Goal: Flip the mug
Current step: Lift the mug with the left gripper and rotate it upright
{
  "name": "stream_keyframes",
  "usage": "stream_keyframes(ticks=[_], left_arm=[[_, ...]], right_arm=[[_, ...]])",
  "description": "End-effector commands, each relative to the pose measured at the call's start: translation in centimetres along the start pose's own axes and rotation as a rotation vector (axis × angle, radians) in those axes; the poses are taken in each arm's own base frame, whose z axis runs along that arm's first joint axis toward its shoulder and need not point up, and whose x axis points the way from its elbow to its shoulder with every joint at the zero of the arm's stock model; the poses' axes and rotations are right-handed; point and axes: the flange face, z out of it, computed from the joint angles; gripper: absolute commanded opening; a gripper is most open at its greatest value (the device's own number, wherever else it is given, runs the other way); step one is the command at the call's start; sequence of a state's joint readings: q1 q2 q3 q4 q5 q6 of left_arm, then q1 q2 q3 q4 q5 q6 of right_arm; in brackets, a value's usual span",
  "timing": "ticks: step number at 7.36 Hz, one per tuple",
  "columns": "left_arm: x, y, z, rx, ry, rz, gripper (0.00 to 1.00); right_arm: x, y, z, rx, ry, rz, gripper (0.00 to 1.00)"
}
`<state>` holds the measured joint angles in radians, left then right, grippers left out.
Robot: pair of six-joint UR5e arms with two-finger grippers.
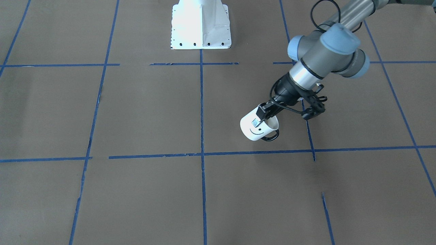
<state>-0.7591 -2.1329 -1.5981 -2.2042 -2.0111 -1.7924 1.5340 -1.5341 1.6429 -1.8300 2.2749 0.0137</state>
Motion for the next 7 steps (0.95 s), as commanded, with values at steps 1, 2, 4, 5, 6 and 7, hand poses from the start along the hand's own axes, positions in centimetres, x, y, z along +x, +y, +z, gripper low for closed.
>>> stream_keyframes(ticks=[1, 2, 4, 5, 6, 7], left_arm=[[7.0, 6.6, 4.0, 0.097, -0.253, 0.141, 0.00], [8.8, 9.8, 6.2, 0.099, -0.349, 0.150, 0.00], [10.7, 14.8, 12.5, 0.116, -0.485, 0.175, 0.00], [10.3, 15.4, 13.7, 0.112, -0.506, 0.179, 0.00], [11.2, 16.2, 13.5, 0.106, -0.494, 0.184, 0.00], [12.3, 16.7, 13.2, 0.100, -0.480, 0.190, 0.00]], right_arm=[[0.0, 0.0, 0.0, 0.000, 0.000, 0.000, 1.00], [0.0, 0.0, 0.0, 0.000, 0.000, 0.000, 1.00], [0.0, 0.0, 0.0, 0.000, 0.000, 0.000, 1.00], [0.0, 0.0, 0.0, 0.000, 0.000, 0.000, 1.00], [0.1, 0.1, 0.1, -0.001, 0.000, 0.001, 1.00], [0.0, 0.0, 0.0, 0.000, 0.000, 0.000, 1.00]])
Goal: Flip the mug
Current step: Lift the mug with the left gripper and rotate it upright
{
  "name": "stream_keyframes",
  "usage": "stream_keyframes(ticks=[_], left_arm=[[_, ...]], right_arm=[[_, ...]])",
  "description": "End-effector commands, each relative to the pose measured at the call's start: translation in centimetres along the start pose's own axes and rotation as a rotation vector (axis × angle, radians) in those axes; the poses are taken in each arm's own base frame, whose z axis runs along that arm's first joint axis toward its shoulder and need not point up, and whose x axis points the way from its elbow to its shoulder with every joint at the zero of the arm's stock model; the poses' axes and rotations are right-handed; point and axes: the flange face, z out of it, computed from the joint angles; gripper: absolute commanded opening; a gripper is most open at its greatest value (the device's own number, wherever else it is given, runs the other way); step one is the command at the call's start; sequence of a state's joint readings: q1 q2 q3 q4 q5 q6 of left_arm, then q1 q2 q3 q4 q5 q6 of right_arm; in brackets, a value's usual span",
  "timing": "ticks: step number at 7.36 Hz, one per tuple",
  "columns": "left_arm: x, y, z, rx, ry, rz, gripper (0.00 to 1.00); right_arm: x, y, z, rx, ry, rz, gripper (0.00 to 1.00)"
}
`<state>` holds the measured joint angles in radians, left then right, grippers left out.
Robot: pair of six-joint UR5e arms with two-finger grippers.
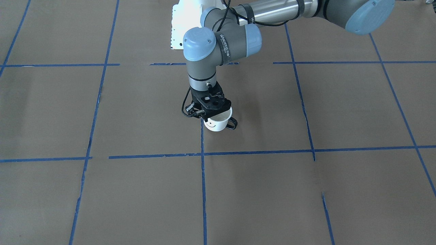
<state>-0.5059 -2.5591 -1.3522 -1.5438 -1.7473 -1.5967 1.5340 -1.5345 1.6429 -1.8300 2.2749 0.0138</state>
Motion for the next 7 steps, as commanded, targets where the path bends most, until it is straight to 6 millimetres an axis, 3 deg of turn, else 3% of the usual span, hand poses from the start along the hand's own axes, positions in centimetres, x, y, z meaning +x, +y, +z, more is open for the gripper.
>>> stream_keyframes(ticks=[1, 2, 3, 4, 5, 6, 7], left_arm=[[1.4, 1.6, -0.7, -0.012, 0.012, 0.017, 0.00], [1.1, 1.9, -0.2, -0.015, 0.004, 0.019, 0.01], [0.0, 1.9, 1.4, -0.015, -0.024, 0.018, 0.87], [0.1, 2.2, 1.0, -0.020, -0.014, 0.019, 1.00], [0.3, 2.3, -0.8, -0.024, 0.021, 0.027, 1.00], [-0.3, 0.8, -3.2, -0.012, 0.065, 0.020, 1.00], [-2.3, -0.7, -5.8, -0.039, 0.114, 0.082, 1.00]], right_arm=[[0.0, 0.0, 0.0, -0.001, 0.000, 0.001, 1.00], [0.0, 0.0, 0.0, 0.000, 0.000, 0.000, 1.00], [0.0, 0.0, 0.0, 0.000, 0.000, 0.000, 1.00], [0.0, 0.0, 0.0, -0.001, 0.000, 0.001, 1.00], [0.0, 0.0, 0.0, -0.001, 0.000, 0.001, 1.00], [0.0, 0.0, 0.0, 0.000, 0.000, 0.000, 1.00], [0.0, 0.0, 0.0, 0.000, 0.000, 0.000, 1.00]])
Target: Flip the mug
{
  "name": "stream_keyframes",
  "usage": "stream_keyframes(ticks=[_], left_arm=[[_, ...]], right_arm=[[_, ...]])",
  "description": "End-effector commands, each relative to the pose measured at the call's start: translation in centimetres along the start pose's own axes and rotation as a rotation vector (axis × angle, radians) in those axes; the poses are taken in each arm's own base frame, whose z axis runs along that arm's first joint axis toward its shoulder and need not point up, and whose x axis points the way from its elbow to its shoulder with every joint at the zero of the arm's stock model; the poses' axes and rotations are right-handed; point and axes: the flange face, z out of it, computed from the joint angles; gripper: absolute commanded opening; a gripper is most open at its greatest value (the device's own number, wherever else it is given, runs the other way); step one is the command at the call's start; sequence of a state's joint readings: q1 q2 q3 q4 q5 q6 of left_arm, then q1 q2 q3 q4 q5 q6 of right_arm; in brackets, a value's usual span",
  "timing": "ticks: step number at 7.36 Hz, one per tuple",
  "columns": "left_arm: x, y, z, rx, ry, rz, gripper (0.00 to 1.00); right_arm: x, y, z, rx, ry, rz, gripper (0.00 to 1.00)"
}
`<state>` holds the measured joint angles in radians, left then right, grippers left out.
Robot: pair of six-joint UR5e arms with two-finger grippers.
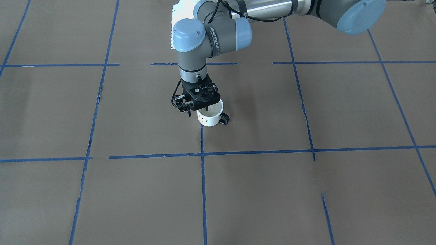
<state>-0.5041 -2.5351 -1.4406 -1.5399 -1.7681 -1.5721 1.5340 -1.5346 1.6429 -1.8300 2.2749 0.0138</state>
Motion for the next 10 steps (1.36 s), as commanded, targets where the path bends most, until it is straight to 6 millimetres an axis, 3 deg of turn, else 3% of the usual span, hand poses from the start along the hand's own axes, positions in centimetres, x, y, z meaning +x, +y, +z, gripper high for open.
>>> stream_keyframes(ticks=[1, 2, 3, 5, 7, 9, 10], left_arm=[[-6.4, -3.2, -6.2, -0.054, 0.105, 0.132, 1.00], [-13.8, -6.3, -9.1, -0.003, 0.111, 0.198, 1.00], [-19.1, -9.0, -11.0, 0.045, 0.099, 0.283, 1.00], [-29.5, -17.2, -12.1, 0.033, 0.028, 0.451, 1.00], [-43.9, -24.2, -12.8, 0.013, -0.080, 0.626, 1.00], [-59.7, -29.2, -13.8, -0.042, -0.113, 0.746, 1.00], [-66.9, -30.6, -13.9, -0.072, -0.075, 0.731, 1.00]], right_arm=[[0.0, 0.0, 0.0, 0.000, 0.000, 0.000, 1.00], [0.0, 0.0, 0.0, 0.000, 0.000, 0.000, 1.00], [0.0, 0.0, 0.0, 0.000, 0.000, 0.000, 1.00], [0.0, 0.0, 0.0, -0.001, 0.000, 0.001, 1.00], [0.0, 0.0, 0.0, 0.000, 0.000, 0.000, 1.00], [0.0, 0.0, 0.0, 0.000, 0.000, 0.000, 1.00], [0.0, 0.0, 0.0, 0.000, 0.000, 0.000, 1.00]])
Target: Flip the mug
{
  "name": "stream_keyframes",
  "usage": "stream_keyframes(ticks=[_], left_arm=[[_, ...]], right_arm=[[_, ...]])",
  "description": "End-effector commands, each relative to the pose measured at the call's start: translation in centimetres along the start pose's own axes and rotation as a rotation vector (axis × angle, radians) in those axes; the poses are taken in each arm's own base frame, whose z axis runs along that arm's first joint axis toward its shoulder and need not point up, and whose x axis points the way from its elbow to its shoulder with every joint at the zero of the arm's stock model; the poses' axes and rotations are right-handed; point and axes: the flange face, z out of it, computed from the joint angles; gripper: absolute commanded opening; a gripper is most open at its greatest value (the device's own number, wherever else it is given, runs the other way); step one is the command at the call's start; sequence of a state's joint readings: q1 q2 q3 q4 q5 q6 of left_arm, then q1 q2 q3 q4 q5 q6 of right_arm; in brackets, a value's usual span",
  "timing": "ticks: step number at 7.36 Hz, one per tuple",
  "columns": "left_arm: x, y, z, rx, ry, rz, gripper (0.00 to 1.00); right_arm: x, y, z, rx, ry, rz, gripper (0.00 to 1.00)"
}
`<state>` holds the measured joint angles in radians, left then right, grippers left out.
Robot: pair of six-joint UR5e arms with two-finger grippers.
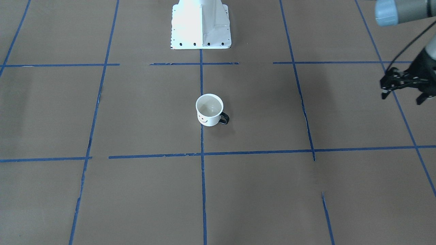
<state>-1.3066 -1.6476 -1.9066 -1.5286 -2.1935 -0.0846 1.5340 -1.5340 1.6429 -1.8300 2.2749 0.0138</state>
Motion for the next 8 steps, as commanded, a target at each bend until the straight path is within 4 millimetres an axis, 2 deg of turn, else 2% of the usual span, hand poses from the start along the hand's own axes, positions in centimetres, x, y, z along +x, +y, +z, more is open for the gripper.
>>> stream_keyframes(ticks=[1, 2, 3, 4, 6, 8], left_arm=[[-13.6, 7.6, 1.4, -0.025, 0.052, 0.004, 1.00], [-17.2, 10.7, 1.6, -0.017, 0.045, -0.009, 1.00], [-18.5, 12.9, 1.2, -0.005, 0.079, -0.075, 1.00], [-18.5, 13.8, 1.4, -0.005, 0.112, -0.097, 1.00], [-18.5, 14.0, 1.5, -0.013, 0.120, -0.238, 1.00], [-18.4, 13.8, 1.3, -0.008, 0.107, -0.242, 1.00]], right_arm=[[0.0, 0.0, 0.0, 0.000, 0.000, 0.000, 1.00], [0.0, 0.0, 0.0, 0.000, 0.000, 0.000, 1.00], [0.0, 0.0, 0.0, 0.000, 0.000, 0.000, 1.00], [0.0, 0.0, 0.0, 0.000, 0.000, 0.000, 1.00], [0.1, 0.1, 0.1, -0.001, 0.000, 0.001, 1.00], [0.1, 0.1, 0.1, -0.001, 0.000, 0.001, 1.00]])
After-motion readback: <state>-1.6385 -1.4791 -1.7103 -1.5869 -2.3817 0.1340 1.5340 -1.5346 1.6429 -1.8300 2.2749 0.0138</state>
